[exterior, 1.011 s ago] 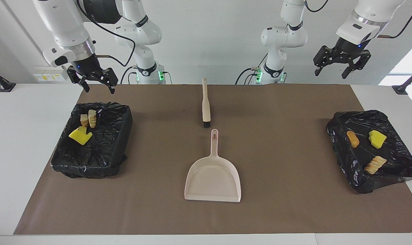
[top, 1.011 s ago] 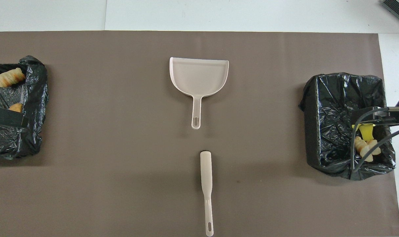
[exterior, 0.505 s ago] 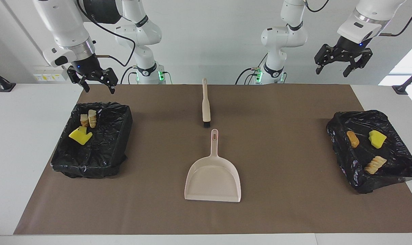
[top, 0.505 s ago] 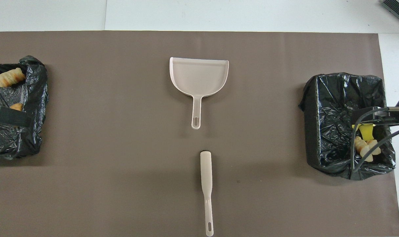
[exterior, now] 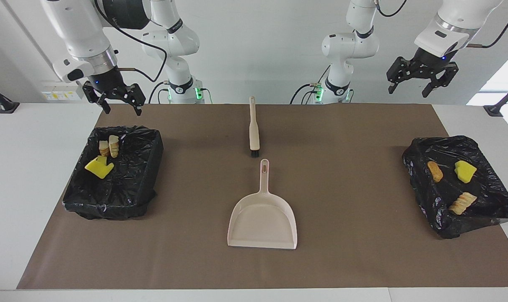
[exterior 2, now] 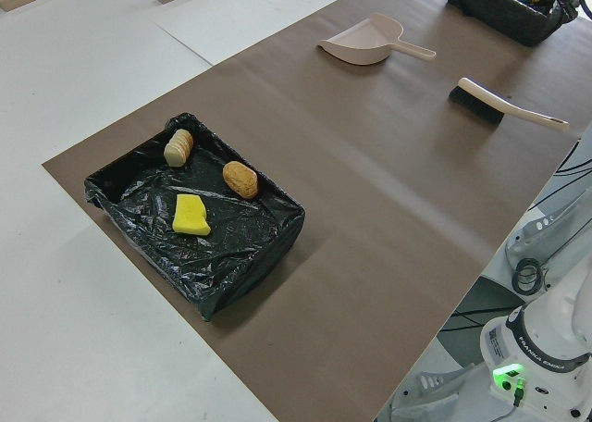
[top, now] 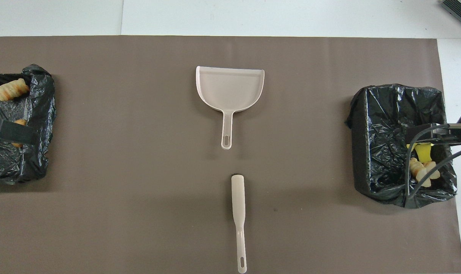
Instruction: Sweep and dump trash in bin
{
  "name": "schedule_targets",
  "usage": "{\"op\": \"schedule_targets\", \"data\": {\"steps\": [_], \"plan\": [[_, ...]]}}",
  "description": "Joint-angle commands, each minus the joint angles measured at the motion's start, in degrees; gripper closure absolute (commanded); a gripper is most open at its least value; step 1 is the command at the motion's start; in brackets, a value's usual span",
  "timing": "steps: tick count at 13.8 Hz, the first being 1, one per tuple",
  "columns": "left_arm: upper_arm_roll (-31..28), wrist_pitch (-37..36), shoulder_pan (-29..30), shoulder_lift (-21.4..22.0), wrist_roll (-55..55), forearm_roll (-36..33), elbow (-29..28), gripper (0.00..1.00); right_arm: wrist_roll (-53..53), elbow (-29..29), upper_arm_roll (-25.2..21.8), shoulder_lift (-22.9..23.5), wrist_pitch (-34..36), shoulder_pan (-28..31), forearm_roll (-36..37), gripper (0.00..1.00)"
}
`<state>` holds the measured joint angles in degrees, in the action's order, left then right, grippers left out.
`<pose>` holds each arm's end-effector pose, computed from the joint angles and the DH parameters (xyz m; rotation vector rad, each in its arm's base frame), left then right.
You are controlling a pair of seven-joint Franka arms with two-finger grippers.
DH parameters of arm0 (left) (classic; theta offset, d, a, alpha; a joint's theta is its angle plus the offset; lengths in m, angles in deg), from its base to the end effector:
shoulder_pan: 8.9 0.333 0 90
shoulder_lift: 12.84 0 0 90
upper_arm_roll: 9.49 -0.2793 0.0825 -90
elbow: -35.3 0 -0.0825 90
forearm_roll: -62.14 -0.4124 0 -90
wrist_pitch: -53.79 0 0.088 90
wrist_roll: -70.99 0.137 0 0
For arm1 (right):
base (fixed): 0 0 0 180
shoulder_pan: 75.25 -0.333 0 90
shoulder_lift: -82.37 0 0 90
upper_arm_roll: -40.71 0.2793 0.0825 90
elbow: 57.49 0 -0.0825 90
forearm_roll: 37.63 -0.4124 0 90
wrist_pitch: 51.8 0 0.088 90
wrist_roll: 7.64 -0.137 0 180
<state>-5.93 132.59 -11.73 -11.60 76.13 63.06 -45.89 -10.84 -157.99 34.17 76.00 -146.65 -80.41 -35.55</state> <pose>0.5496 -0.0644 0.6285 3.1109 -0.3187 -0.0317 0.5578 -0.0203 0.5360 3.1159 -0.1192 0.0191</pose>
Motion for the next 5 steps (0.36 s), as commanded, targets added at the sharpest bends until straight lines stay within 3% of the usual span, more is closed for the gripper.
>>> {"op": "schedule_targets", "data": {"steps": [1, 5], "plan": [[-2.1, -1.2, -2.6, -0.4, 0.3, -1.2, 1.4, 0.0, 0.0, 0.9, -0.2, 0.4, 0.7, -0.3, 0.1, 0.0], [-2.9, -0.9, -2.6, -0.3, 0.2, -0.9, 1.4, 0.0, 0.0, 0.9, -0.2, 0.4, 0.7, -0.3, 0.0, 0.0]]}}
